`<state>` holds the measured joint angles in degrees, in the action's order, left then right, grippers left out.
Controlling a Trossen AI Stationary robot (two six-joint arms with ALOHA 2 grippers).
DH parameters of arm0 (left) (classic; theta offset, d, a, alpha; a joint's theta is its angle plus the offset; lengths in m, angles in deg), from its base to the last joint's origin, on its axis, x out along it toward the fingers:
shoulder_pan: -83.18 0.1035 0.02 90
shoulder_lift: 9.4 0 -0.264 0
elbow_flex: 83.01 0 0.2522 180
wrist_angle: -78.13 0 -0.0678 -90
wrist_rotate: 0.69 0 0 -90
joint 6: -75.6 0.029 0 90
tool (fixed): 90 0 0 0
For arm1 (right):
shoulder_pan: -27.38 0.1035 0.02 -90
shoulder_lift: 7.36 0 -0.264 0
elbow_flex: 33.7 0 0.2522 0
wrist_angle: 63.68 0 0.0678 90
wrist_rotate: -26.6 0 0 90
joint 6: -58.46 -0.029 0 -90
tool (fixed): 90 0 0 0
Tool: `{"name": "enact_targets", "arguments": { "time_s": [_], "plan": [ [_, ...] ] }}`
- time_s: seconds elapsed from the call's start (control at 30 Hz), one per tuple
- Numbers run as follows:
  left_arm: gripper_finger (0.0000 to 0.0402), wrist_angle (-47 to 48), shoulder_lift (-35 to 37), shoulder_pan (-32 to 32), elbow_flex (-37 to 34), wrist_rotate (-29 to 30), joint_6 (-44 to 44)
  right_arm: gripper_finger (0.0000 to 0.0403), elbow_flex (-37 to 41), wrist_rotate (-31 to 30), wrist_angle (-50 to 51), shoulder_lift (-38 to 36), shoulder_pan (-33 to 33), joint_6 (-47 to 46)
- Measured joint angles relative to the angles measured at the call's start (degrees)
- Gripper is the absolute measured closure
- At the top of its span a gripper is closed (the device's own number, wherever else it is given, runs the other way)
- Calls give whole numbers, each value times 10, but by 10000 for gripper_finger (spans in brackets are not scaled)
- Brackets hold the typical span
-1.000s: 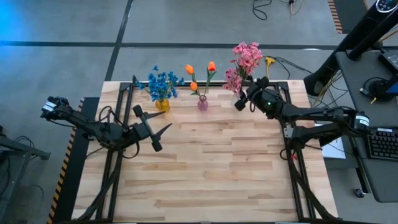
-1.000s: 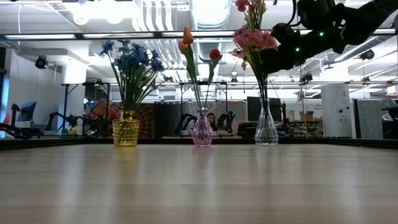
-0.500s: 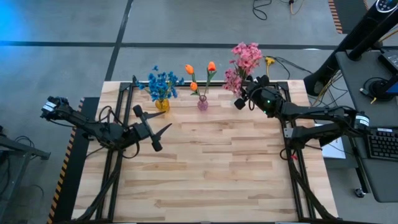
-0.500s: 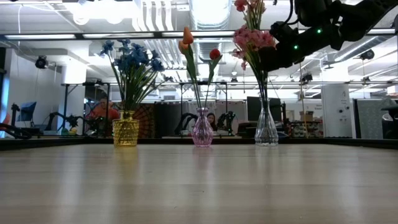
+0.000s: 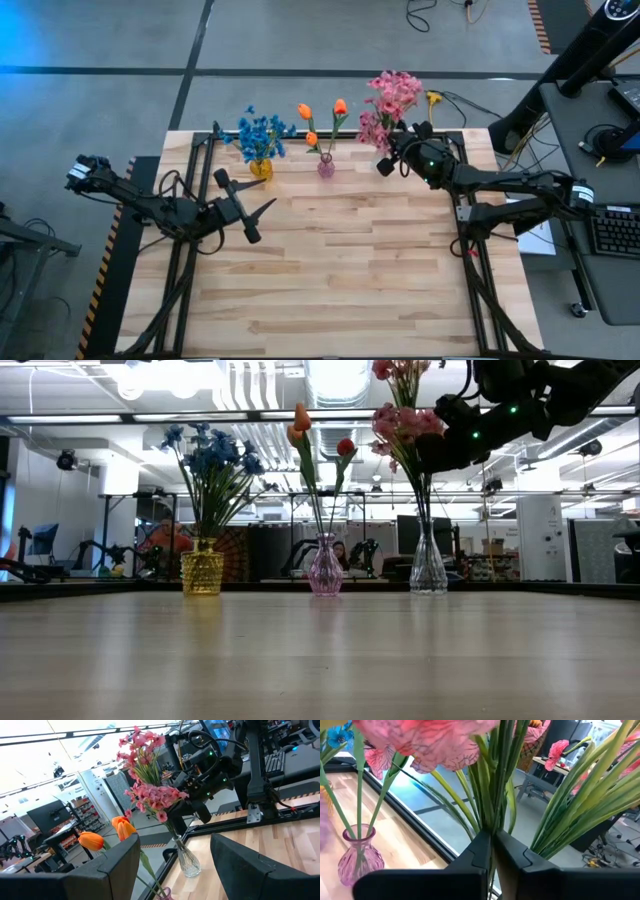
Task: Sort flowers into vase by color
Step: Adjust the pink flowers
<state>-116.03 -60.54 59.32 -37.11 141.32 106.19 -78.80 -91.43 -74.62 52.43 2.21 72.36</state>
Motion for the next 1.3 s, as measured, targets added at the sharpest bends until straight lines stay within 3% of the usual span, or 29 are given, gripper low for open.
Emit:
{"name": "enact_targets", "arguments": {
  "time_s": [1.3],
  "plan": [
    [177,0,0,0,0,0,0,392,-1,-5,48,-2,-1,-105]
  ]
}}
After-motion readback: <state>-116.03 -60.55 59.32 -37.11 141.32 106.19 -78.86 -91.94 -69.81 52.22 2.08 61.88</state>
